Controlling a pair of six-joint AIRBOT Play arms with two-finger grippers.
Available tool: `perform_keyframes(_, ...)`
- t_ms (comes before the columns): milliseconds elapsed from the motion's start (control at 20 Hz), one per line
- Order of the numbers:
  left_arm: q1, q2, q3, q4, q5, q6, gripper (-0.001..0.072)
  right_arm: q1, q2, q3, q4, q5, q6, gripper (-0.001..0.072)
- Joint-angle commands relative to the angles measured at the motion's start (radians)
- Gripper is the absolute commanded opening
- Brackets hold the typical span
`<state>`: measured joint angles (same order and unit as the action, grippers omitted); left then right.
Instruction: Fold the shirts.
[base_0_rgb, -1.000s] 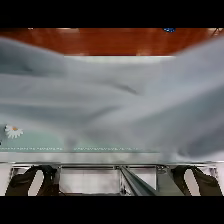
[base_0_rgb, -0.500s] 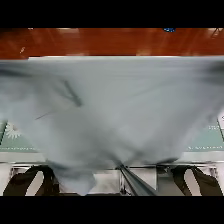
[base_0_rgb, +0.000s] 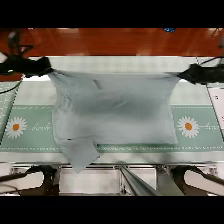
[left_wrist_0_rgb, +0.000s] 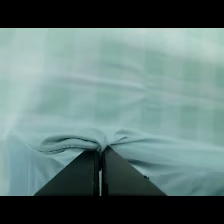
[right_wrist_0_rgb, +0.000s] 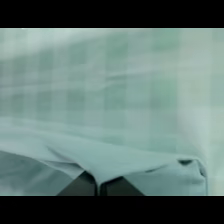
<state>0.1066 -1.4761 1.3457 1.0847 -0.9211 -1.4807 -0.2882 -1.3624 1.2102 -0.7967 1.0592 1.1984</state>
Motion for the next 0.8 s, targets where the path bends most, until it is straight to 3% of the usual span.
perform_keyframes(0, -0.035, -0.247, 0.114, -0.058, 0.058, 0.002, 0.0014, 0.071, -0.270, 0.137, 0.035, -0.105, 0.036, 0.0026)
perform_keyframes(300, -0.015, -0.299, 0.200, -0.069, -0.097, 0.014, 0.0015, 0.061, -0.382, 0.278, 0.024, -0.034, 0.074, 0.0026)
perform_keyframes(500, 0.043, -0.252, 0.248, -0.068, -0.325, 0.093, 0.0014, -0.016, -0.340, 0.286, -0.006, 0.144, 0.049, 0.0026)
perform_keyframes(650, 0.068, -0.235, 0.233, -0.038, -0.482, 0.138, 0.0014, -0.034, -0.328, 0.279, -0.140, 0.330, 0.039, 0.0026)
perform_keyframes(750, 0.063, -0.234, 0.174, -0.022, -0.529, 0.138, 0.0014, -0.021, -0.328, 0.223, -0.189, 0.359, 0.048, 0.0026)
